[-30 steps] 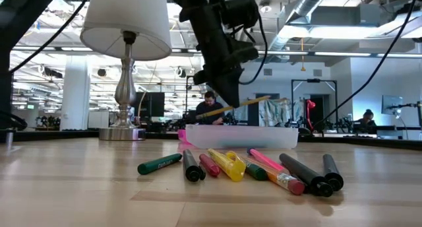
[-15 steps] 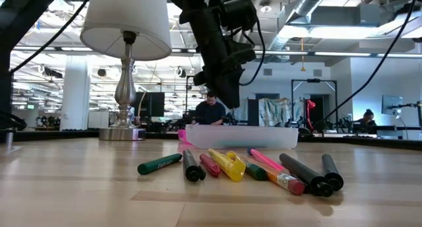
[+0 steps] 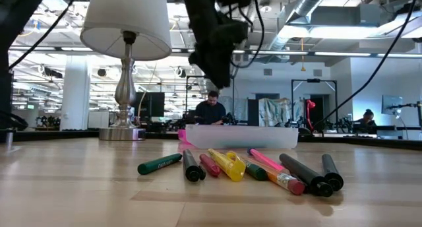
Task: Pick & place school supplies into a supply box
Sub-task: Put the blue scissors into the pink supply box
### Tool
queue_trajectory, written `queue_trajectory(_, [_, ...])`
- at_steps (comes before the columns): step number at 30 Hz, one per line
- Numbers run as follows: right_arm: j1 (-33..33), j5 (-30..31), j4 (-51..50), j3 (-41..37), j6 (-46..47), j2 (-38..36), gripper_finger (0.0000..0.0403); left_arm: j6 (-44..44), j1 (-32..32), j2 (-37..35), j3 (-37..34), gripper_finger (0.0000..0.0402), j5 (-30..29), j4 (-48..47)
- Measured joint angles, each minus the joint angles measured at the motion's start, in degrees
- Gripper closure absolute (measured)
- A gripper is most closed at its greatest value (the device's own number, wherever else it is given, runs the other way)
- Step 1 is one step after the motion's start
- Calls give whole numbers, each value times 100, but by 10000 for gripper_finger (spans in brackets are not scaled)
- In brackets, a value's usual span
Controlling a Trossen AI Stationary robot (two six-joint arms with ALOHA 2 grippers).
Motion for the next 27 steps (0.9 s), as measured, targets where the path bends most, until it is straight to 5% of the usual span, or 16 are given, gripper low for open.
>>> queue_trajectory(8, [-613,-58,45,2,-29,125,278,200,-511,-702,0,255,-407,-681])
queue_trajectory(18, [-1145,-1235,176,0,-80,1047,278,207,-1039,-1551,0,255,-1118,-1332])
queue_trajectory(27, [-1402,-1211,262,2,258,1130,262,184,-1338,-2072,0,255,-1591,-1827])
